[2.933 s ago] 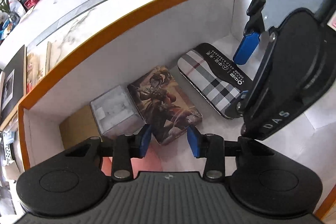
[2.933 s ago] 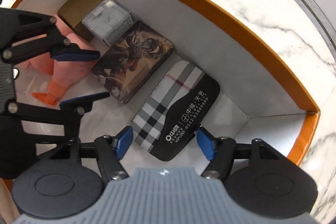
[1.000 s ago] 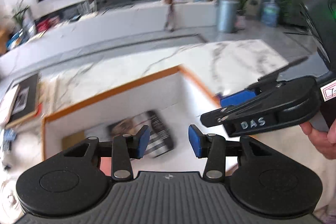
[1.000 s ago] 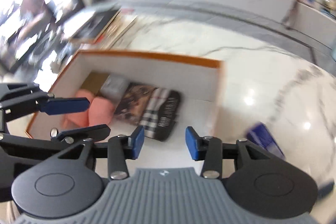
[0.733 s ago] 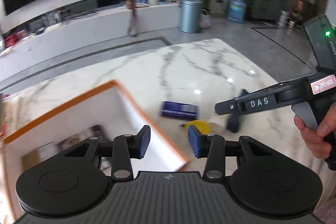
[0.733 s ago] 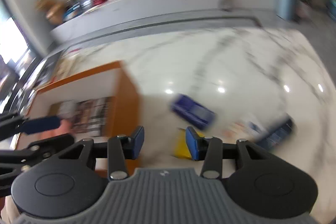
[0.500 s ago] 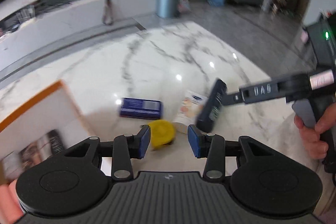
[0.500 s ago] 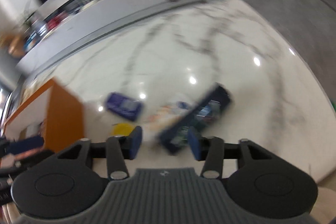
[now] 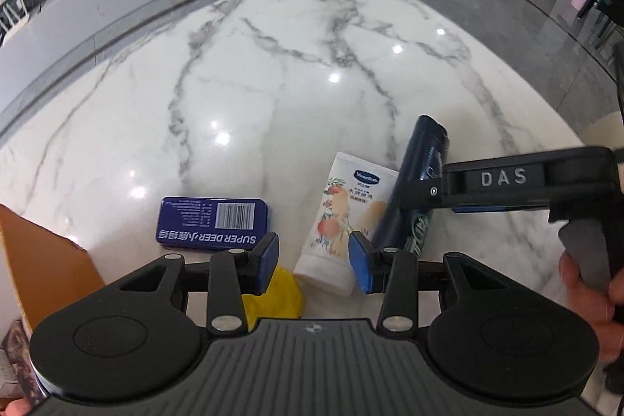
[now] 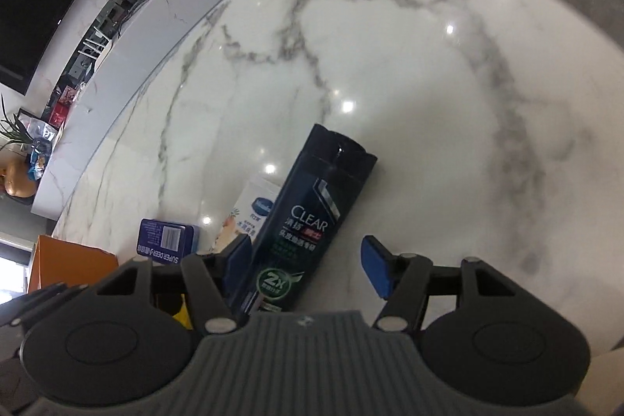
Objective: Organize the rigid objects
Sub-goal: 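Grasp the CLEAR shampoo bottle with the right tool while the left tool approaches the Vaseline tube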
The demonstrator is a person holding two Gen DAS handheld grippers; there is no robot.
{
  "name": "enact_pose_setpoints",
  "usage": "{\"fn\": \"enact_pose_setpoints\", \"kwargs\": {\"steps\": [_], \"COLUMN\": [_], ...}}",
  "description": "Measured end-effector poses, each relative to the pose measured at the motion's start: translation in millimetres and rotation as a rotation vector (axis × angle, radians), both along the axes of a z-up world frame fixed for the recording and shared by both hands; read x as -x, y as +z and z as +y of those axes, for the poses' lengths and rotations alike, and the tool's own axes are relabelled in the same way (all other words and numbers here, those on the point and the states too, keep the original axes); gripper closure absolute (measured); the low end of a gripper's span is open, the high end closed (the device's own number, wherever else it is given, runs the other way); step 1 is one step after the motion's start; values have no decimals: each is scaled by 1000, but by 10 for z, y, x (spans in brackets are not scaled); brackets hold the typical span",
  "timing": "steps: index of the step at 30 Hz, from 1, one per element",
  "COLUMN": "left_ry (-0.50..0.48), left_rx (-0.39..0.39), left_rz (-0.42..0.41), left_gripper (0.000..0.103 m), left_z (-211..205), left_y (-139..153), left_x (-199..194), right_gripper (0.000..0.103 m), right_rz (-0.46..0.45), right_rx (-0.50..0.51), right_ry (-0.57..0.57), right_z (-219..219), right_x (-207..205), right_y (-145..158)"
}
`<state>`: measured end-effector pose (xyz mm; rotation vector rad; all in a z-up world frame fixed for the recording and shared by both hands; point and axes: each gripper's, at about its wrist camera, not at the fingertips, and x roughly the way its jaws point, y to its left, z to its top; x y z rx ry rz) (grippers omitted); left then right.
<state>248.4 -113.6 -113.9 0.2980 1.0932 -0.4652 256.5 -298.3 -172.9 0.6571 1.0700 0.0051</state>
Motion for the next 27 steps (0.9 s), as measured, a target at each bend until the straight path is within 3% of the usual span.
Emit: {"fn": "enact_pose_setpoints", "kwargs": {"steps": [2,7,14,23,27], "left_ry": [6,-4,10,-24,-42], "left_rx": [1,-36,-51,-89,-112], "left_rz": [23,47,69,161,160], "left_gripper": [53,53,44,42,45], "left_z": [-30,-151,-205,-334,-384], "left_y": [-40,-148,-205,-394,-452], "left_x": [-51,-87,-127,-301,-370], "right_gripper": [39,44,55,56,55], "right_rz": [-25,-69,-56,-13,-17], "right_rx": [-4,109,132,45,37], "right_ry": [13,88,49,-15,-8], "right_z": [14,188,-1,-235,-225], "right_x": [-27,-63,45,82,70], "right_y": [-1,28,60,20,24]}}
